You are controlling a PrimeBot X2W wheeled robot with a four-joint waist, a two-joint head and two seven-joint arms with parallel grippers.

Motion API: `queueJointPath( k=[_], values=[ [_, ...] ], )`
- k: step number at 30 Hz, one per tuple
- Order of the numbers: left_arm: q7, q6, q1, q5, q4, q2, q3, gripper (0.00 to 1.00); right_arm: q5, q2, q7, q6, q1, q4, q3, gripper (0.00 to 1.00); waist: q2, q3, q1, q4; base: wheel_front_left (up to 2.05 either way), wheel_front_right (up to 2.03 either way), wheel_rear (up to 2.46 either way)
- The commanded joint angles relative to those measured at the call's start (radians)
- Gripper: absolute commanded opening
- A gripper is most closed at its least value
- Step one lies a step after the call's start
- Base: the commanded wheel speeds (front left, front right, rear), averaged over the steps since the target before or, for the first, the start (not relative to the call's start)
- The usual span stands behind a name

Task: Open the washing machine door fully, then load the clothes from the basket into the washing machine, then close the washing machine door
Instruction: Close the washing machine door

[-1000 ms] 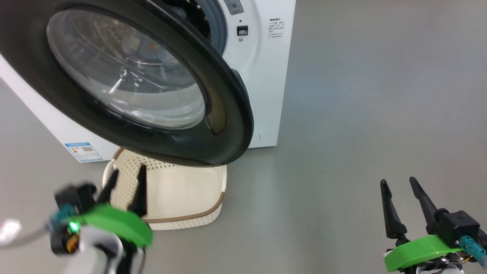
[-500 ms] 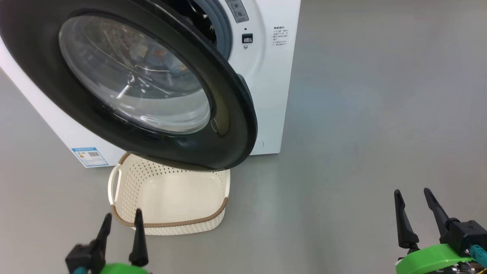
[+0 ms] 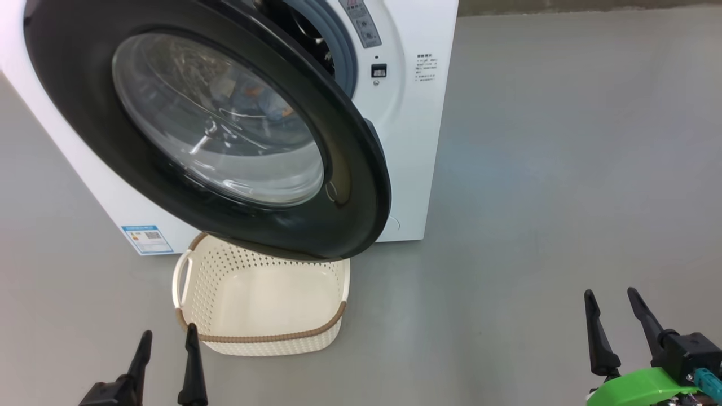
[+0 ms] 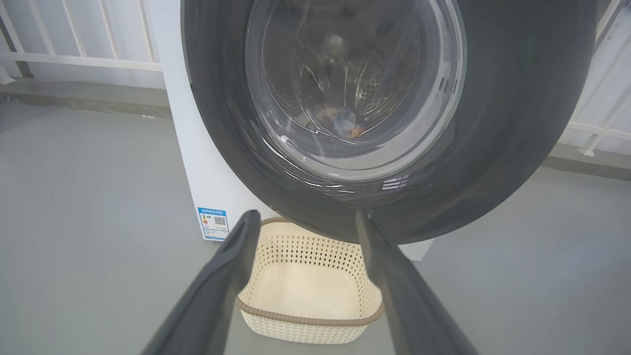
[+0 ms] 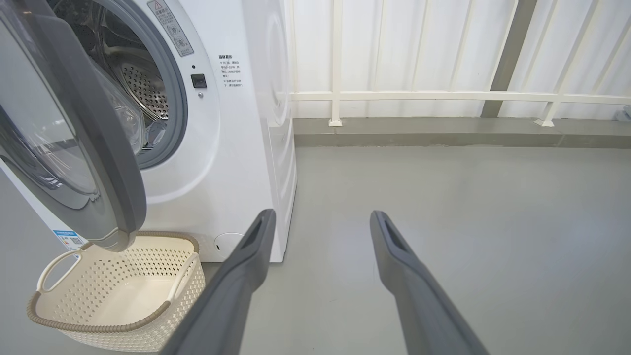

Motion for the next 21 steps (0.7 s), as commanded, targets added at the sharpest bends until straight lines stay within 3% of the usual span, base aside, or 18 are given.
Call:
queueJointPath(
  k=[1, 2, 3, 4, 14, 21],
  values=[
    [-0.007, -0.004, -0.011, -0.007, -0.028, 0.004, 0.031, 1.00, -0.009, -0.008, -0.008, 0.002, 0.001, -0.014, 0.025, 0.37, 0.0000, -0.008, 0.0000, 0.005, 0.00, 0.00, 0.00],
    [-0.007, -0.003, -0.009, -0.011, -0.029, 0.004, 0.029, 1.00, -0.009, -0.008, -0.008, 0.002, 0.002, -0.011, 0.027, 0.27, 0.0000, -0.009, 0.0000, 0.006, 0.00, 0.00, 0.00],
    [-0.007, 0.000, -0.008, -0.015, -0.030, 0.004, 0.025, 1.00, -0.007, -0.008, -0.008, 0.002, 0.003, -0.006, 0.028, 0.08, 0.0000, -0.011, 0.0000, 0.007, 0.00, 0.00, 0.00],
    [-0.007, 0.001, -0.008, -0.017, -0.031, 0.004, 0.023, 1.00, -0.007, -0.008, -0.008, 0.002, 0.003, -0.003, 0.029, 0.00, 0.0000, -0.012, 0.0000, 0.007, 0.00, 0.00, 0.00],
    [-0.007, 0.010, -0.007, -0.022, -0.026, 0.004, 0.016, 1.00, 0.001, -0.008, -0.008, 0.002, -0.007, -0.012, 0.035, 0.00, 0.0000, -0.014, 0.0000, 0.008, 0.00, 0.00, 0.00],
    [-0.007, 0.013, -0.008, -0.022, -0.027, 0.004, 0.013, 1.00, 0.020, -0.008, -0.008, 0.002, -0.069, -0.107, 0.062, 0.00, 0.0000, -0.011, 0.0000, 0.010, 0.00, 0.00, 0.00]
  ],
)
